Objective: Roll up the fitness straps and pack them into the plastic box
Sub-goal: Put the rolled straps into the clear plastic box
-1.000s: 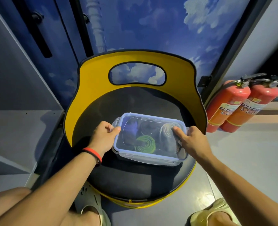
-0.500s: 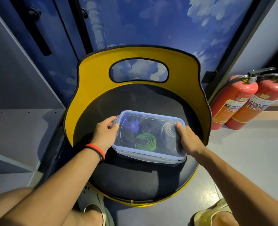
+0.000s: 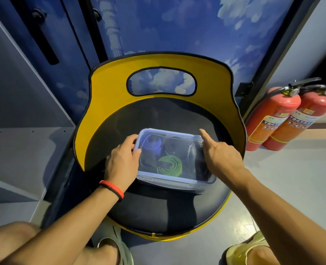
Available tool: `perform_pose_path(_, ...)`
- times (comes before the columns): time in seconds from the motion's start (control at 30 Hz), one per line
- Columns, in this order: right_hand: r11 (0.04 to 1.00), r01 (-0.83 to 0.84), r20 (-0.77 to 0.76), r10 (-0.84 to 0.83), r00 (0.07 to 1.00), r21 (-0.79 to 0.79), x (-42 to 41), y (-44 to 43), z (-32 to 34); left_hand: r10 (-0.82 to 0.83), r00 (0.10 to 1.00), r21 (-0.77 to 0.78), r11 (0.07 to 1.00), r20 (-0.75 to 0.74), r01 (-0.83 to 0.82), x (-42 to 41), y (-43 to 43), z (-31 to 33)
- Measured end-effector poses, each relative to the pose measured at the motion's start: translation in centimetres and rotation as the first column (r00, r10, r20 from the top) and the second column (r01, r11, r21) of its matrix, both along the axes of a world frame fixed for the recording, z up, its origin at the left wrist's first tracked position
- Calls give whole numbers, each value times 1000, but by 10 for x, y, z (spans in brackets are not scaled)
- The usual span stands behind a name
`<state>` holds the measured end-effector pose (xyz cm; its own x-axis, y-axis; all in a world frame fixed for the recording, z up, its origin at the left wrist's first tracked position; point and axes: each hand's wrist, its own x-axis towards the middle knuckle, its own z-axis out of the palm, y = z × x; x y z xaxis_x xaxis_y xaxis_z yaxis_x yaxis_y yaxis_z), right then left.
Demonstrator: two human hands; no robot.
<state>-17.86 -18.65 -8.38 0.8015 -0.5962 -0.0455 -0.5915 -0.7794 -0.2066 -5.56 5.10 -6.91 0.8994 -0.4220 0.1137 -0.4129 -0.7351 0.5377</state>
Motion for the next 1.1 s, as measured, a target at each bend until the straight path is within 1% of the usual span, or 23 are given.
perform_pose_path(0.07,999,-38,-89,41,995,31,7,-5,10,-126,982,122,982,-144,144,-10,6,7)
perform_pose_path(0.1,997,-53,-154,60,986,51,10,-6,16,-168,960,172,963,-225,209,-14,7,9)
perform_pose_path(0.13,995,-59,-213,75,974,79,14,-8,22,-198,942,212,942,-270,259,-17,8,10)
perform_pose_path(0.17,993,-57,-269,84,960,107,18,-8,26,-217,937,235,930,-273,283,-18,9,8)
perform_pose_path(0.23,990,-10,-351,59,935,140,26,-5,28,-220,951,241,932,-219,271,-17,8,2)
perform_pose_path(0.3,990,23,-405,36,913,140,32,0,25,-209,965,239,940,-160,244,-16,8,-3)
perform_pose_path(0.37,981,67,-427,19,904,184,38,-1,24,-221,970,268,933,-100,240,-16,7,-6)
perform_pose_path(0.43,965,98,-430,17,902,243,42,-5,28,-228,971,281,929,-75,240,-17,7,-8)
perform_pose_path(0.5,960,114,-444,12,896,257,44,-5,31,-228,970,272,931,-81,242,-16,7,-7)
perform_pose_path(0.57,974,101,-437,-1,899,205,40,0,29,-229,968,252,935,-108,249,-16,7,-5)
perform_pose_path(0.67,990,71,-371,-20,929,125,26,10,25,-237,951,231,932,-201,281,-19,6,0)
perform_pose_path(0.8,993,70,-342,-36,939,90,18,17,31,-205,920,275,913,-333,303,-17,3,13)
perform_pose_path(0.87,996,67,-321,-47,946,54,16,22,35,-181,916,292,910,-359,295,-16,2,21)
perform_pose_path(0.97,999,37,-290,-40,956,-16,17,30,44,-148,931,284,926,-334,249,-15,-1,33)
perform_pose_path(1.1,999,32,-200,-33,979,-10,24,38,65,-145,965,249,948,-218,198,-14,-8,47)
